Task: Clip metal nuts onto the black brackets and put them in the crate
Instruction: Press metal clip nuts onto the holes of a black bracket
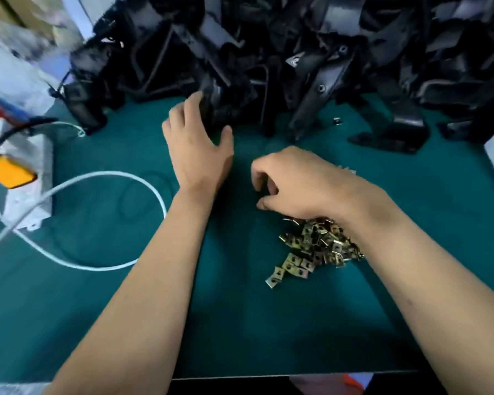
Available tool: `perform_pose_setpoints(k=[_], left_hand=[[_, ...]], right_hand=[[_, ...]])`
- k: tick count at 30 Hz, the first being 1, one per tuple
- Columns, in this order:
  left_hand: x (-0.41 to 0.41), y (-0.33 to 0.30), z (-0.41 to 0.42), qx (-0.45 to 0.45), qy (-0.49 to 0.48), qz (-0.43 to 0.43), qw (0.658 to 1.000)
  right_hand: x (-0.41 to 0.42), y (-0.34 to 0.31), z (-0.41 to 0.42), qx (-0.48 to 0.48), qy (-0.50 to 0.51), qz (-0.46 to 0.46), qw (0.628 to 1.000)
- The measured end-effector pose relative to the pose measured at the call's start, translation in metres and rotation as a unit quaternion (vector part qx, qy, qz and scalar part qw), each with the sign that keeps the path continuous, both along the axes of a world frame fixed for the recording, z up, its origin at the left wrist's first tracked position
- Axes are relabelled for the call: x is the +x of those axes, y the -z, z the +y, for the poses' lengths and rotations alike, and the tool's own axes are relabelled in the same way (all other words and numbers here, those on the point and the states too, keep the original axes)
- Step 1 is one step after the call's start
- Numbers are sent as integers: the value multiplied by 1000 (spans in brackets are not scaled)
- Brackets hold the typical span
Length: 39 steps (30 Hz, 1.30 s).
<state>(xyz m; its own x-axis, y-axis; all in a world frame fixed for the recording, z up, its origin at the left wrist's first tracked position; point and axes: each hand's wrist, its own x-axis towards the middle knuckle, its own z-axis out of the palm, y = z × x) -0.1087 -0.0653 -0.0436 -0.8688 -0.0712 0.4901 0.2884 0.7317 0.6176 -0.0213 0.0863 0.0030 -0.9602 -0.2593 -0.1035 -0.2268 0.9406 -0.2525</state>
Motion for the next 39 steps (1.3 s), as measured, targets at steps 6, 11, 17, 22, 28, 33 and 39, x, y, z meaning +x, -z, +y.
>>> perform_pose_setpoints(k=[6, 11, 17, 22, 28, 33, 39], left_hand=[[4, -2, 6, 38, 2, -8, 999], [26, -14, 20, -58, 33, 6, 998], [34, -21, 18, -160, -67, 66, 983], [29, -16, 15, -106, 44, 91, 989], [35, -9, 29, -106, 10, 14, 994], [34, -7, 28, -118, 14, 7, 993], [38, -13, 35, 156, 116, 69, 979]], right_hand=[[-6, 16, 27, -220, 65, 108, 967], [-10, 41, 49, -169, 171, 207, 948], [-15, 47, 38, -69, 107, 160, 979], [-19, 48, 34, -114, 97, 177, 973], [-17, 46, 30, -87, 110, 195, 971], [-17, 48, 33, -84, 175, 211, 958], [-19, 51, 37, -76, 176, 198, 961]])
